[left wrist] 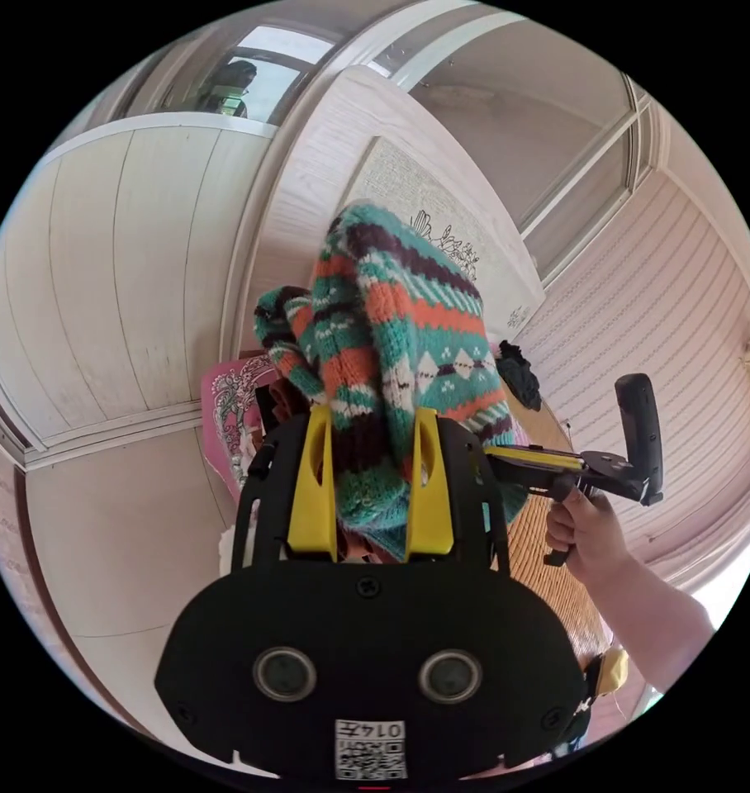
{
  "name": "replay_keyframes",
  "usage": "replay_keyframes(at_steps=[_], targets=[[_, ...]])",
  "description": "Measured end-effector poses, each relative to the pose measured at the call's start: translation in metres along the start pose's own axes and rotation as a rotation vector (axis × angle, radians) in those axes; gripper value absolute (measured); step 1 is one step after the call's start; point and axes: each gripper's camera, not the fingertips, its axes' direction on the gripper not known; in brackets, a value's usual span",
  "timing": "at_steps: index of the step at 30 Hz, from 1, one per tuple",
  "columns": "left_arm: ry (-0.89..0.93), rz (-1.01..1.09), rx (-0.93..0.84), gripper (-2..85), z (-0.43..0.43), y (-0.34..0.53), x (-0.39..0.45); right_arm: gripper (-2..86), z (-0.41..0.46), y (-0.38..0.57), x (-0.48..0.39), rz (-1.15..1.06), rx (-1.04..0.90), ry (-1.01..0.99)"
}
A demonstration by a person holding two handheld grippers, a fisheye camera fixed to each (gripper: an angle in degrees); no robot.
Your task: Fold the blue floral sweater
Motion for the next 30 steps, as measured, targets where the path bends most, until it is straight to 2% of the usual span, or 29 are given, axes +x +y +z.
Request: replay_keyframes(at_steps=[3,6,8,12,14,18,22,26,30], targets=[[0.040,0.008,-0.016,13.4,-0.007,0.019,-0.001,-0.9,-0.003,-0.002,-0.007,-0.065,-0.012,0.025],[0.014,0.124,0.052,10.8,-0.035,0.055,0.015,-0.8,-0.030,0.017,-0.013,-0.099,0.054,0.047],[-0.079,0.278,0.107,3.2,-0.062,0.096,0.037,-0.8,-0.057,0.048,-0.019,-0.129,0.135,0.066],[-0.116,0.484,0.018,-0.6,-0.082,0.168,0.074,-0.7,-0.104,0.177,-0.027,-0.120,0.221,0.088],[-0.051,0.595,-0.063,-0.9,-0.088,0.219,0.108,-0.7,-0.115,0.250,-0.026,-0.025,0.204,0.115],[0.123,0.789,-0.130,-0.9,-0.093,0.304,0.181,-0.6,-0.143,0.438,-0.033,0.333,0.113,0.212],[0.499,0.973,-0.275,-0.8,-0.090,0.404,0.280,0.1,-0.192,0.613,-0.069,0.741,0.107,0.344],[0.832,1.135,-0.405,-0.5,-0.097,0.508,0.379,2.1,-0.239,0.735,-0.112,1.075,0.192,0.474],[1.029,1.278,-0.571,0.2,-0.102,0.590,0.455,5.5,-0.278,0.839,-0.153,1.374,0.257,0.639]])
